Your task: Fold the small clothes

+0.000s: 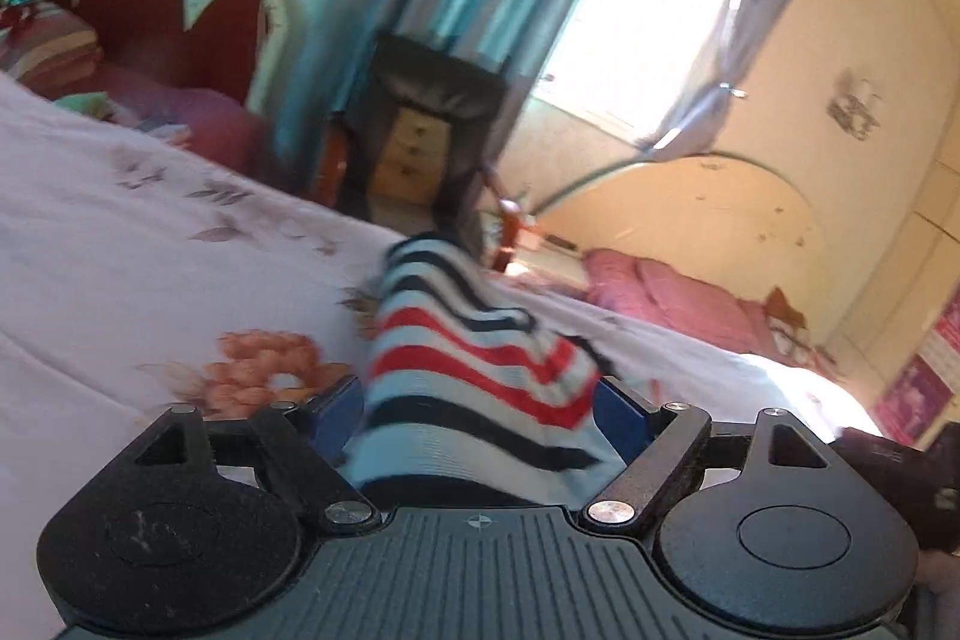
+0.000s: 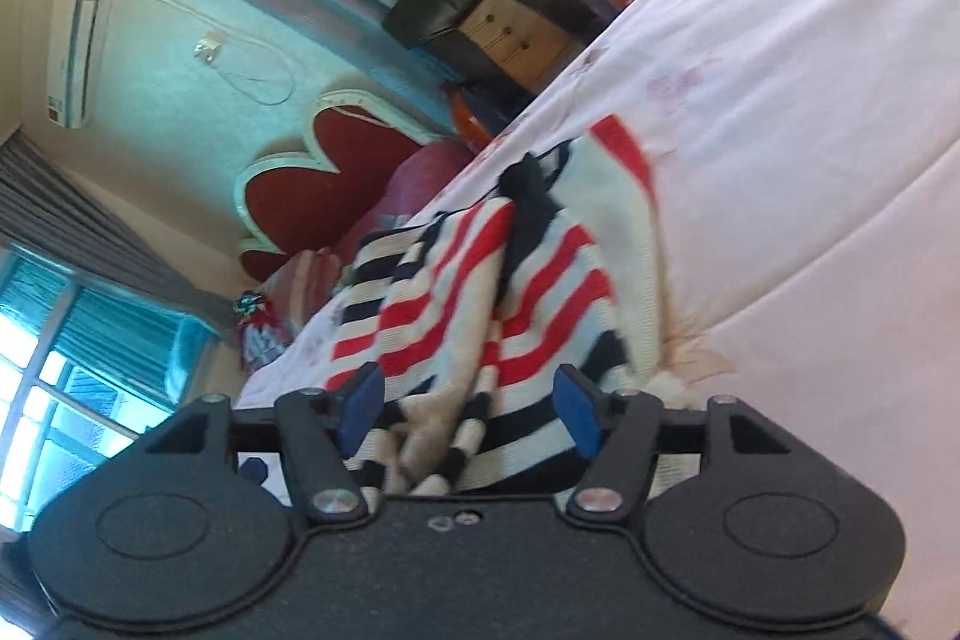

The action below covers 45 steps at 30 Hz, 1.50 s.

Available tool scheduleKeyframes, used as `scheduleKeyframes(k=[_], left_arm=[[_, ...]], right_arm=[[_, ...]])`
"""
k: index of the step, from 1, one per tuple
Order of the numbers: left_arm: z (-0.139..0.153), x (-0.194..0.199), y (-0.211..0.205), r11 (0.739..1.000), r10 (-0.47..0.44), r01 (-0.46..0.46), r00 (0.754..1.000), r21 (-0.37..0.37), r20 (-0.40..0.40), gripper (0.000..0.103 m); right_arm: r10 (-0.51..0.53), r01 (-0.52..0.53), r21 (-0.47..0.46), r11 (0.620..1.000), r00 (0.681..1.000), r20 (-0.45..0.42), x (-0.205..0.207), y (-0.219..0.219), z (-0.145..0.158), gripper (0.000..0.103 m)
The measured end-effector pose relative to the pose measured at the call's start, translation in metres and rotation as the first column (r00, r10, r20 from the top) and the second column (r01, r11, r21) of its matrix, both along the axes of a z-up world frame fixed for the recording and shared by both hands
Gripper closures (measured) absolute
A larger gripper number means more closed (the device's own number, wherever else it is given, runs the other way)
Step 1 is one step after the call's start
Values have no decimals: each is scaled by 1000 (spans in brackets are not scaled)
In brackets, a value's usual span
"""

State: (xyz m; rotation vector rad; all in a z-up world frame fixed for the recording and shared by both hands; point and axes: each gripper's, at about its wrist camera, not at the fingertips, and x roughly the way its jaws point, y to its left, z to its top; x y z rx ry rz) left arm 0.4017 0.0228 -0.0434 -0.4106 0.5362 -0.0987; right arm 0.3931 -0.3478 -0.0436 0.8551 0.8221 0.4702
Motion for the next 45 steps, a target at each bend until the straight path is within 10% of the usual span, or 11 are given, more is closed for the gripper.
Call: scheduleKeyframes(k=[6, 14, 21, 31, 45], left_arm=[[-44, 17, 27, 1000, 4, -5, 988, -4, -154, 20], [-73, 27, 13, 1000, -17, 14, 986, -20, -167, 20], [-61, 34, 19, 1000, -18, 19, 993, 2, -120, 21], [-47, 79, -6, 997, -72, 71, 988, -9, -134, 32], [-57, 85, -78, 970, -175, 199, 970, 140, -169, 30]], right_arm=[[62, -63, -16, 998, 995, -77, 20, 38, -8, 41], [118, -132, -183, 974, 990, -81, 42, 87, -2, 31], [188, -139, -520, 842, 981, 42, 35, 133, 15, 77], [330, 46, -729, 683, 871, 364, -7, 134, 65, 81], [174, 38, -683, 730, 955, 238, -3, 60, 4, 76]])
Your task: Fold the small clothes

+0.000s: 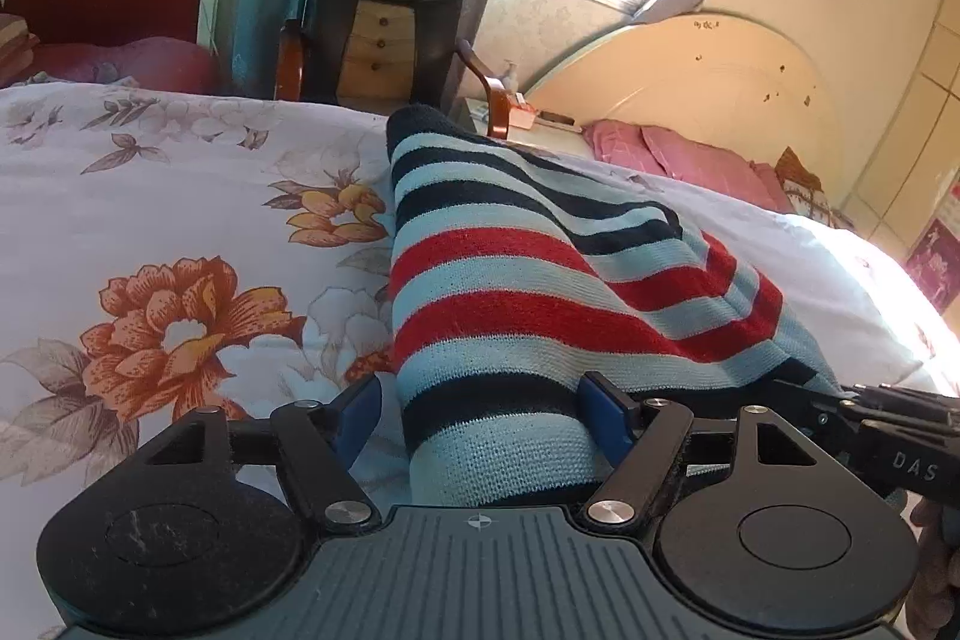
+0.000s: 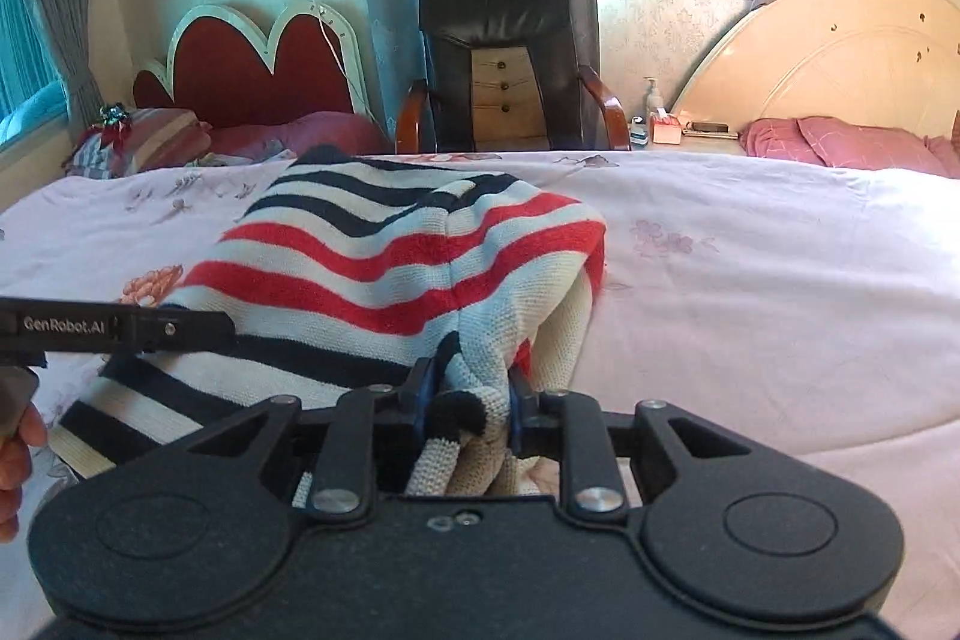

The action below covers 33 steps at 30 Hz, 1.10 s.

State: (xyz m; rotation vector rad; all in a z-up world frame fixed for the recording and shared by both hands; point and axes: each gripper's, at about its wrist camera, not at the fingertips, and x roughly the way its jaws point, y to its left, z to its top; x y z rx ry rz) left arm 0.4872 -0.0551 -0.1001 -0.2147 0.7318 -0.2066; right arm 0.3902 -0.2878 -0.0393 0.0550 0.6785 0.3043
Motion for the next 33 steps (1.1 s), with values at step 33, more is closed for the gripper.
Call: scheduleKeyframes(k=[33], left_arm=[[0, -59, 21, 998, -64, 64, 998, -12, 5, 30]], right_arm=[[-75, 126, 297, 947, 981, -177, -44, -54, 6, 98]])
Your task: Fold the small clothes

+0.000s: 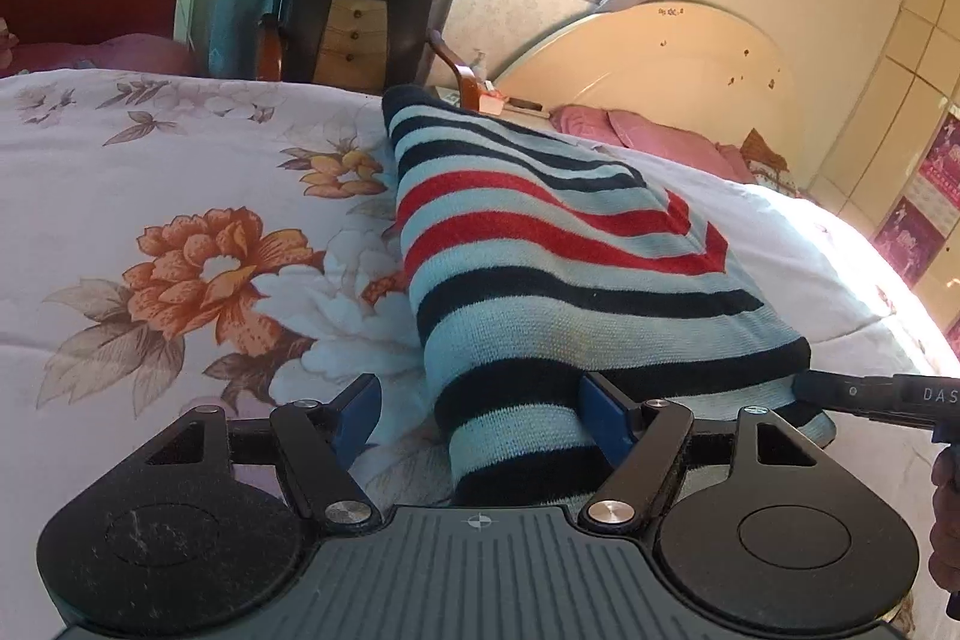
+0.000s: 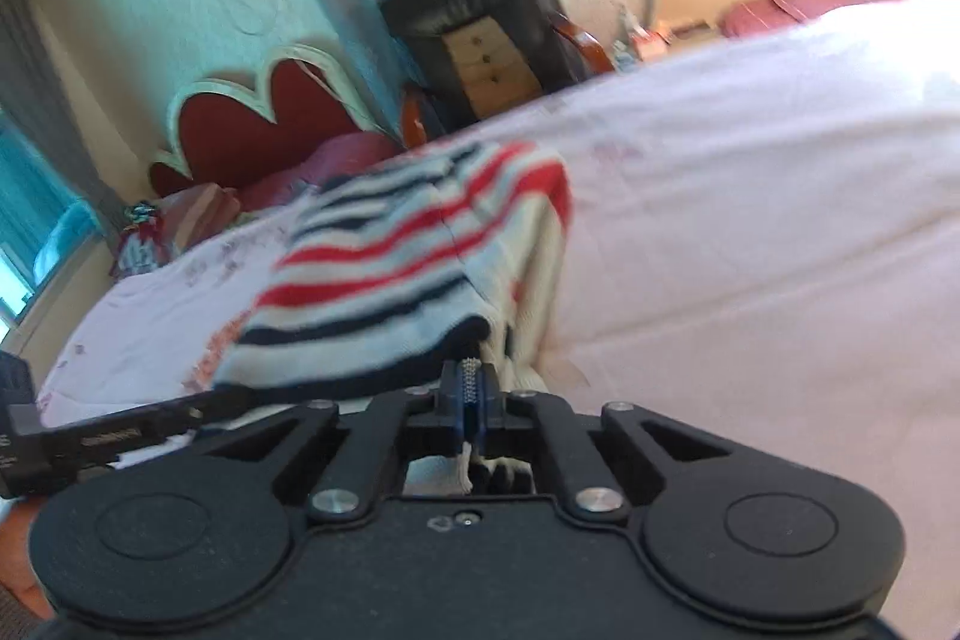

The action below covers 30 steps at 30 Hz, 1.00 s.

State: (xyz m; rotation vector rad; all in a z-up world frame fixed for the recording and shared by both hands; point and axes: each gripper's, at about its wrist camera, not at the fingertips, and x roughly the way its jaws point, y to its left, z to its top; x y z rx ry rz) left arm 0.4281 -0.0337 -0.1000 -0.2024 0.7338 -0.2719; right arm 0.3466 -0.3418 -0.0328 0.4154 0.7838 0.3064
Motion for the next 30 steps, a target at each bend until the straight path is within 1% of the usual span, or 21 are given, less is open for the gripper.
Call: scheduleKeyframes(k=[2, 4, 5, 6, 7, 8, 9, 10, 11, 12, 14, 16, 19, 20, 21, 23, 24, 28, 30], left_arm=[[-5, -5, -1, 1000, 6, -6, 1000, 9, -3, 30], [-10, -9, 1, 1000, 10, -10, 1000, 1, -3, 30], [-12, -9, 3, 1000, 16, -16, 1000, -6, -2, 27], [-13, -9, 4, 1000, 25, -25, 1000, -2, -5, 21], [-13, -9, 4, 1000, 29, -29, 1000, 5, -8, 20], [-9, -9, 4, 999, 30, -30, 999, 10, -10, 19], [-4, -11, 3, 999, 34, -34, 999, 19, -5, 19], [2, -14, 1, 999, 36, -37, 999, 33, 11, 19], [6, -17, 0, 998, 36, -37, 999, 47, 27, 19], [9, -20, -2, 997, 37, -40, 999, 64, 36, 18], [8, -19, -5, 996, 45, -47, 999, 74, 23, 17], [7, -20, -7, 996, 66, -66, 998, 59, 10, 17], [5, -20, -11, 994, 84, -84, 996, 68, 6, 17], [4, -20, -12, 994, 84, -84, 996, 70, 3, 17], [4, -21, -13, 994, 85, -85, 996, 73, 0, 17], [3, -22, -14, 993, 84, -83, 996, 81, -2, 17], [3, -22, -14, 993, 84, -83, 996, 81, -3, 17], [6, -24, -14, 992, 90, -89, 996, 86, -10, 17], [13, -27, -12, 992, 100, -100, 995, 80, 8, 17]], right_arm=[[-25, 25, 0, 1000, 1000, -15, -5, 0, -14, 99], [-48, 49, 38, 998, 998, -35, -10, -3, -25, 99], [-57, 58, 47, 997, 998, -35, -11, -4, -28, 99], [-55, 57, 39, 998, 998, -27, -11, -3, -28, 99], [-50, 51, 28, 998, 998, -24, -10, -1, -28, 98], [-44, 45, 22, 999, 999, -30, -7, -1, -26, 96], [-33, 33, 15, 999, 999, -40, -5, -1, -22, 89], [-34, 34, 13, 999, 999, -41, -6, -4, -16, 84], [-47, 48, 24, 999, 999, -18, -9, -8, -8, 79], [-53, 52, 43, 998, 998, 21, -15, -13, 0, 79], [-46, 44, 32, 998, 997, 62, -19, -15, 10, 80], [-29, 29, -2, 1000, 997, 66, -13, -9, 11, 80], [-17, 17, -6, 1000, 998, 62, -1, 0, 4, 81], [-7, 8, -5, 1000, 998, 56, 3, 3, 1, 88], [12, -11, -10, 1000, 999, 41, 6, 7, -2, 91], [28, -27, -85, 996, 999, 18, 8, 16, -6, 91], [33, -30, -93, 995, 999, 22, 7, 17, -7, 90], [46, -45, -85, 995, 999, 11, 7, 12, -5, 90], [35, -33, -59, 998, 998, 44, 1, 6, 5, 85]])
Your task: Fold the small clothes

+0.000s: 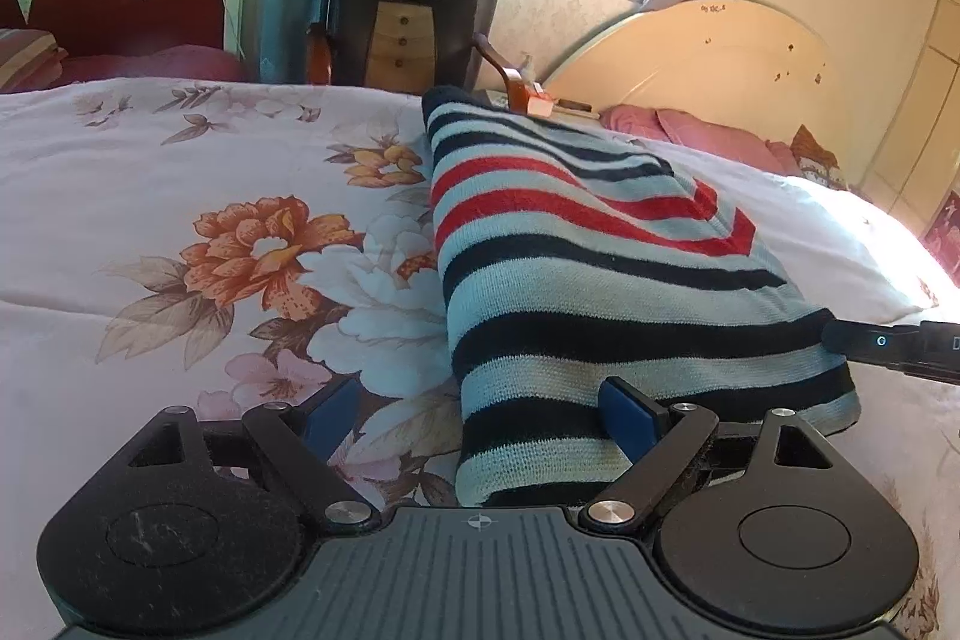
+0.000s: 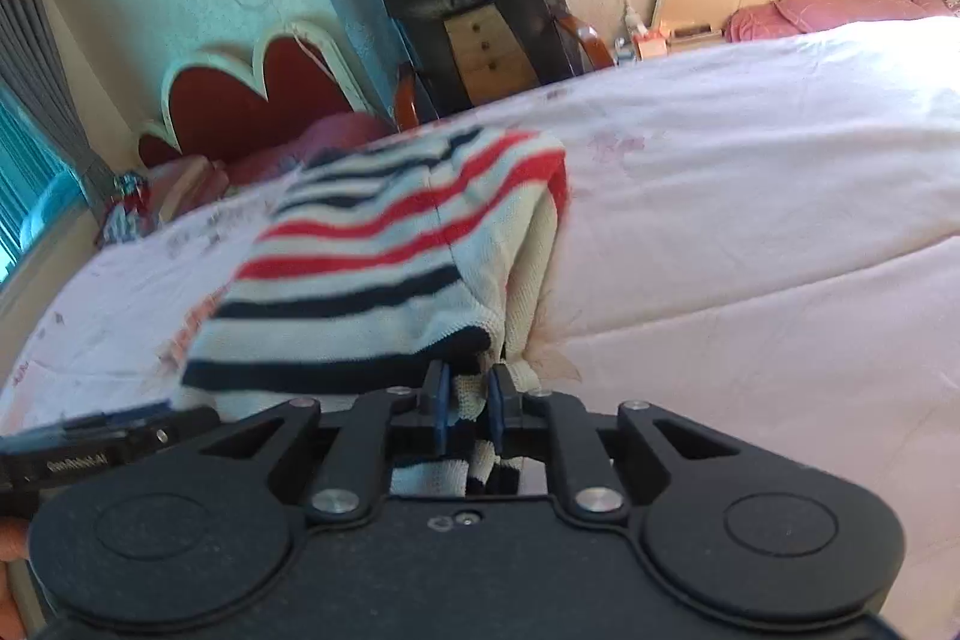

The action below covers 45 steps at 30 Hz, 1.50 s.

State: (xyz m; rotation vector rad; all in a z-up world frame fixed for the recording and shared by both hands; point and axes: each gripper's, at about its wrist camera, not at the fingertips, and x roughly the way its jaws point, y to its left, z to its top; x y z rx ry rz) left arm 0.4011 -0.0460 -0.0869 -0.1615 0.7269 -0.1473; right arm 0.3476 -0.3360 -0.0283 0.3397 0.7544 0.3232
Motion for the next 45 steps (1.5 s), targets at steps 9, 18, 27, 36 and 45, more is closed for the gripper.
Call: scheduleKeyframes(k=[9, 18, 27, 36, 45], left_arm=[[9, 16, 5, 999, 34, -34, 999, -35, 17, 17], [-1, 29, 2, 998, 28, -28, 1000, -59, -13, 17], [-1, 53, 5, 986, -26, 22, 999, -163, -21, 17], [-27, 106, 37, 882, -151, 50, 972, -469, -182, 17], [-50, 133, 43, 810, -267, 104, 942, -578, -204, 17]], right_arm=[[20, -23, 37, 999, 998, 57, 11, -7, 12, 96], [-3, -4, 109, 994, 998, 63, 19, -29, 12, 89], [27, -30, 142, 989, 999, 20, 33, -34, -4, 70], [60, 63, 493, 868, 971, -229, 84, -84, -56, 38], [212, -60, 465, 883, 936, -282, 109, -56, -58, 37]])
